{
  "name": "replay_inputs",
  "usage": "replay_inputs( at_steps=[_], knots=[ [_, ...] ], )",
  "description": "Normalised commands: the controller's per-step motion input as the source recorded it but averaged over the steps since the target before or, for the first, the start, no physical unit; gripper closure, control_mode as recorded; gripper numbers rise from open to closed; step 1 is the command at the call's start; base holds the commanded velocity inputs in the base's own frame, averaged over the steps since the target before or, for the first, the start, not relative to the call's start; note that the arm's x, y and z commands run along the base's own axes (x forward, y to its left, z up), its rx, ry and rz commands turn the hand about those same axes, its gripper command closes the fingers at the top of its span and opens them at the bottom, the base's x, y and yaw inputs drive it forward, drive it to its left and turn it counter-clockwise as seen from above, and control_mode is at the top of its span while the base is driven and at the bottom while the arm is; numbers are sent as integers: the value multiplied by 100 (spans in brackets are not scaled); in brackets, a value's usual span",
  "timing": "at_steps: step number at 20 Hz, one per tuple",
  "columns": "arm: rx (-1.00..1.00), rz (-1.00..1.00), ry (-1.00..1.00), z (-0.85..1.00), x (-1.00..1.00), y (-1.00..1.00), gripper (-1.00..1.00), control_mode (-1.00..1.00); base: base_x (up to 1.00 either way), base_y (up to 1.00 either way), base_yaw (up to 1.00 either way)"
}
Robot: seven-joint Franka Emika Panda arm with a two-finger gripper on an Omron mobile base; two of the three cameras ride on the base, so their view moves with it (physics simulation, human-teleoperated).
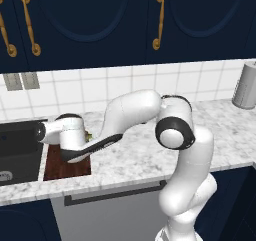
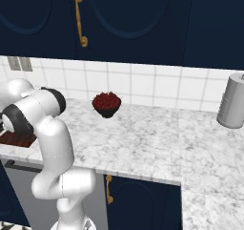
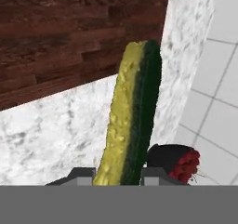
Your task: Pick up the sponge from the counter and clean the cutting board by briefly scrubbing or pressing down on the cutting board. Once finished, release the sponge.
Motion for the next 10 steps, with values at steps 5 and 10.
replay_inputs(
  at_steps=[5,10],
  knots=[
    [-16,-15,-1,8,71,45,100,-100,0,0,0],
    [-17,5,0,0,17,90,100,-100,0,0,0]
  ],
)
